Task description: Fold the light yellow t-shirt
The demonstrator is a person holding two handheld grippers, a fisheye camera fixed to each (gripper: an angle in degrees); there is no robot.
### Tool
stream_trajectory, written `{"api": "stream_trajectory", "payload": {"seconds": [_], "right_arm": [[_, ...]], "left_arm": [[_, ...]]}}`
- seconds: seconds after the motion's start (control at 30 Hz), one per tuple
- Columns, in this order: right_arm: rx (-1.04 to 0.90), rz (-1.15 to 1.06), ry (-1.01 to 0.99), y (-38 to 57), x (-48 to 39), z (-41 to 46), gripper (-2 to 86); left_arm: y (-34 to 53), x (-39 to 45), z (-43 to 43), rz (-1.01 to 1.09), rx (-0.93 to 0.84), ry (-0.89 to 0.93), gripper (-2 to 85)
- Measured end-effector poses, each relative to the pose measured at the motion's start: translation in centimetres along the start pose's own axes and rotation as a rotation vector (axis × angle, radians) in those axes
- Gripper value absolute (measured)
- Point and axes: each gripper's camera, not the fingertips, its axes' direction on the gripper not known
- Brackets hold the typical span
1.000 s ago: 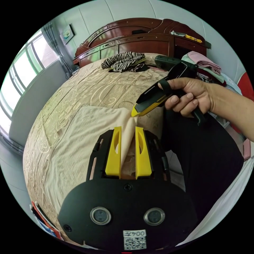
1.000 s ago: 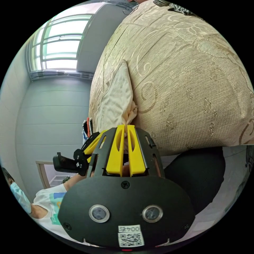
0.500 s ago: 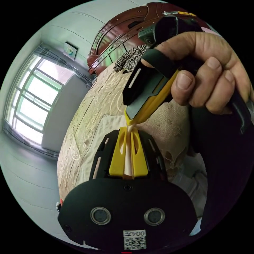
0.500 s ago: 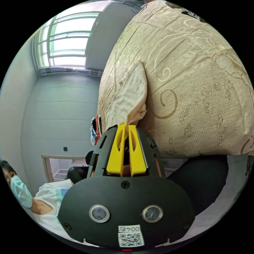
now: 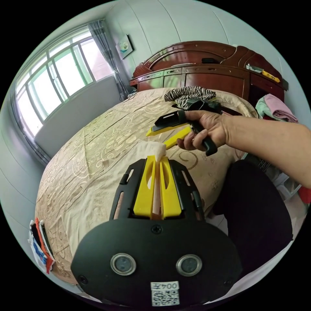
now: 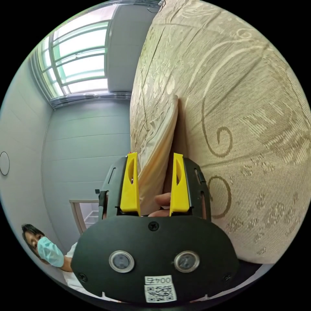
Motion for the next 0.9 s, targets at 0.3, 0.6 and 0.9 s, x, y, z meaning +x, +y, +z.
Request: {"api": "stream_trajectory", "payload": {"seconds": [0.3, 0.6, 0.9], "right_arm": [[-0.099, 0.101, 0.025, -7.8, 0.1, 4.1, 15.3], [-0.033, 0.137, -0.221, -8.4, -0.1, 4.3, 17.8], [-0.085, 0.142, -0.118, -14.2, -5.7, 7.8, 17.2]], "left_arm": [[-1.1, -4.9, -1.9, -0.102, 0.038, 0.037, 2.0], [-2.6, -7.6, -3.6, -0.110, 0.060, 0.077, 2.2], [-4.1, -9.4, -5.2, -0.096, 0.044, 0.108, 2.3]]}}
